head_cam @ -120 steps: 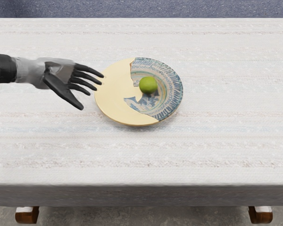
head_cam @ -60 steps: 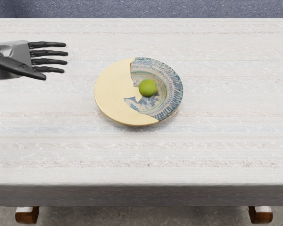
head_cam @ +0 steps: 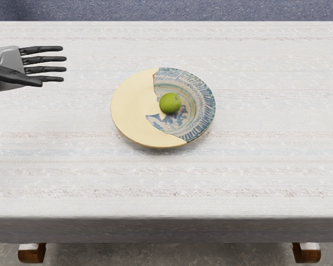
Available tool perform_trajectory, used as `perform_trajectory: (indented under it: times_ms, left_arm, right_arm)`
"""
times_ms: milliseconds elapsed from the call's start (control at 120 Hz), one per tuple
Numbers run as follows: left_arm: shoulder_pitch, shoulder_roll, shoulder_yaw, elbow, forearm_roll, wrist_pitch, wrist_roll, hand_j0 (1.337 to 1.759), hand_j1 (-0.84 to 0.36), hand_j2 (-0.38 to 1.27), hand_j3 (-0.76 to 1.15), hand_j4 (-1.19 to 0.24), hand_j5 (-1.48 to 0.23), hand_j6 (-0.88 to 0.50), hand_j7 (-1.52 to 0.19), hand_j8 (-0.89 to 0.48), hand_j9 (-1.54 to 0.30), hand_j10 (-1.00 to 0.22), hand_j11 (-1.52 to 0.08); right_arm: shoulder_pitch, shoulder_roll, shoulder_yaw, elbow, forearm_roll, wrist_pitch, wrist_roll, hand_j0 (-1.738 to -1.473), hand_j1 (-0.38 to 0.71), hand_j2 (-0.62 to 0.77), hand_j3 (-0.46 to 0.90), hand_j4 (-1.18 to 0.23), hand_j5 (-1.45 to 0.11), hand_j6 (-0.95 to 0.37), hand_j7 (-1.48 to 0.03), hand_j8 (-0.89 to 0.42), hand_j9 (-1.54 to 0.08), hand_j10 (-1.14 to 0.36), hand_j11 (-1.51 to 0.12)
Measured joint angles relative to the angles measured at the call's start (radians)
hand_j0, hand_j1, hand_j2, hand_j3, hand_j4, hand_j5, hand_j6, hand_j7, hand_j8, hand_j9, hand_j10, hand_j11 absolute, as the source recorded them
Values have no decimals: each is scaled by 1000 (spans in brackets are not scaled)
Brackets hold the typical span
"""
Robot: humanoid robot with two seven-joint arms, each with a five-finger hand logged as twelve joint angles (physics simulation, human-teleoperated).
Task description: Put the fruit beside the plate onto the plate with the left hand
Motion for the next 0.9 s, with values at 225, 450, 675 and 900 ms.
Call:
perform_trajectory:
  times_ms: [225, 450, 675, 900]
  left_arm:
    - [0, 0, 0, 1, 0, 0, 0, 1658, 53, 50, 0, -245, -321, -245, -321, -245, -321, -245, -321]
    - [0, 0, 0, 1, 0, 0, 0, 1658, 53, 50, 0, -245, -320, -244, -321, -244, -321, -245, -321]
    - [0, 0, 0, 1, 0, 0, 0, 1658, 53, 50, 0, -245, -320, -244, -320, -244, -321, -245, -321]
    - [0, 0, 0, 1, 0, 0, 0, 1658, 53, 50, 0, -245, -320, -244, -320, -244, -320, -245, -321]
  right_arm:
    - [0, 0, 0, 0, 0, 0, 0, -1658, -307, -7, 0, -35, -45, -35, -45, -35, -45, -35, -45]
    - [0, 0, 0, 0, 0, 0, 0, -1658, -307, -7, 0, -35, -45, -35, -45, -35, -45, -35, -45]
    - [0, 0, 0, 0, 0, 0, 0, -1658, -307, -7, 0, -35, -45, -35, -45, -35, -45, -35, -45]
    - [0, 0, 0, 0, 0, 0, 0, -1658, -307, -7, 0, -35, -45, -35, -45, -35, -45, -35, -45]
